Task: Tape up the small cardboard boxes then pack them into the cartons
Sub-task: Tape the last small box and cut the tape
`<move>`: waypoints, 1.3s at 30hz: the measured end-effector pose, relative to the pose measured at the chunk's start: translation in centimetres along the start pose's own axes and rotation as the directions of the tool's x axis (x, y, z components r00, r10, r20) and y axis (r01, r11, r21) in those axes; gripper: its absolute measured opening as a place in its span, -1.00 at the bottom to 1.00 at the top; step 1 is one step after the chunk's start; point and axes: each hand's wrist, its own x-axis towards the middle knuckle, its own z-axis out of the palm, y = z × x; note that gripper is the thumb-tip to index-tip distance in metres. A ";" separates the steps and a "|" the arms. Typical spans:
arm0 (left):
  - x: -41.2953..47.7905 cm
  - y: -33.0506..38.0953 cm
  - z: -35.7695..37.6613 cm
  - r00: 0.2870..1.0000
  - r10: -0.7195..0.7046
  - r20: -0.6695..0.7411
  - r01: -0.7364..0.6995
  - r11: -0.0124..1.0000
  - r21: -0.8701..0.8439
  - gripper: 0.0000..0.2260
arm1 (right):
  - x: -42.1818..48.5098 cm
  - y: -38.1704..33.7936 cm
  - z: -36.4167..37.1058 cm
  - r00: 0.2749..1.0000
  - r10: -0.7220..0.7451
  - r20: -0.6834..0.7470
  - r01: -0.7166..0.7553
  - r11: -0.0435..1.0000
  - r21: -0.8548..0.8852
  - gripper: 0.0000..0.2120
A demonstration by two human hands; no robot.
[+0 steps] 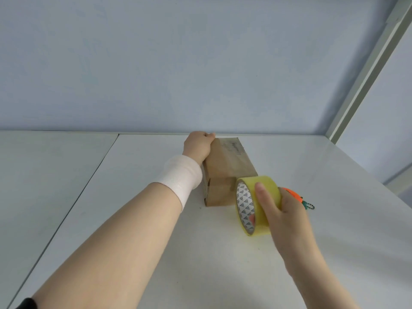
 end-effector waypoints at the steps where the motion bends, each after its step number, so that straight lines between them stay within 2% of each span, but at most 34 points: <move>1: -0.2 0.1 -0.1 1.000 0.029 0.004 -0.029 0.999 0.037 -0.69 | -0.1 0.0 0.2 1.000 -0.001 -0.011 0.001 1.000 0.015 -0.54; 3: -0.9 0.4 -0.4 0.991 0.130 -0.024 -0.126 0.982 0.138 -0.76 | -0.1 0.0 0.3 1.000 -0.003 -0.017 0.004 0.999 0.035 -0.54; 5: -2.2 0.6 -1.4 0.937 0.343 -0.062 -0.322 0.920 0.226 -0.75 | -0.2 0.2 0.1 1.000 -0.008 -0.005 0.008 0.997 0.078 -0.55; 6: -3.1 0.6 -2.0 0.890 0.456 0.005 -0.444 0.865 0.234 -0.72 | -0.4 0.2 0.0 1.000 -0.004 0.006 0.004 0.995 0.099 -0.56; 7: -4.2 0.4 -2.6 0.829 0.542 0.138 -0.559 0.799 0.220 -0.66 | -0.5 0.2 -0.1 1.000 0.002 0.018 -0.004 0.993 0.118 -0.58; 9: -6.2 -0.6 -3.3 0.679 0.596 0.429 -0.727 0.628 0.277 -0.50 | -0.6 0.4 -0.1 0.999 0.004 0.035 -0.008 0.991 0.133 -0.60; 10: -6.8 -1.3 -3.4 0.623 0.590 0.514 -0.780 0.519 0.350 -0.42 | -0.5 0.6 0.0 0.999 -0.001 0.037 -0.004 0.992 0.123 -0.60; 11: -7.1 -2.0 -3.6 0.594 0.591 0.546 -0.804 0.430 0.410 -0.37 | -0.4 0.7 0.0 0.999 -0.007 0.041 0.003 0.994 0.111 -0.59; 13: -7.0 -2.4 -3.8 0.581 0.617 0.530 -0.810 0.373 0.453 -0.38 | -0.2 0.5 -0.1 0.997 -0.020 0.070 0.008 0.987 0.162 -0.62; 17: -6.3 -1.9 -4.4 0.578 0.677 0.456 -0.815 0.451 0.364 -0.48 | 0.6 -1.1 -1.1 0.968 -0.101 0.229 0.015 0.936 0.351 -0.68; 20: -5.6 -0.4 -5.6 0.614 0.684 0.394 -0.788 0.562 0.252 -0.64 | 2.5 -4.0 -1.6 0.939 -0.236 0.251 0.109 0.895 0.434 -0.79; 23: -4.6 1.8 -6.5 0.736 0.572 0.363 -0.648 0.750 0.131 -0.81 | 5.2 -7.2 -1.4 0.923 -0.322 0.212 0.206 0.876 0.436 -0.85; 25: -3.8 2.9 -6.2 0.794 0.491 0.357 -0.563 0.816 0.131 -0.79 | 7.2 -8.4 -0.9 0.932 -0.316 0.176 0.230 0.894 0.384 -0.84; 27: -3.4 3.6 -5.4 0.788 0.523 0.326 -0.601 0.767 0.222 -0.62 | 8.8 -8.8 -0.3 0.949 -0.285 0.135 0.226 0.912 0.341 -0.79; 29: -3.4 3.7 -4.3 0.738 0.543 0.399 -0.668 0.668 0.328 -0.39 | 10.5 -8.9 0.3 0.964 -0.253 0.080 0.217 0.925 0.310 -0.74; 32: -2.7 2.9 -3.5 0.765 0.511 0.392 -0.644 0.627 0.439 -0.15 | 12.1 -8.5 1.2 0.977 -0.208 0.042 0.192 0.950 0.245 -0.73; 35: -1.5 3.1 -3.2 0.793 0.484 0.371 -0.609 0.657 0.445 -0.18 | 12.7 -7.3 2.1 0.982 -0.185 0.022 0.177 0.963 0.202 -0.81; 39: -0.5 3.6 -3.2 0.809 0.426 0.404 -0.582 0.676 0.452 -0.33 | 12.3 -8.1 2.0 0.979 -0.202 0.004 0.200 0.972 0.121 -0.74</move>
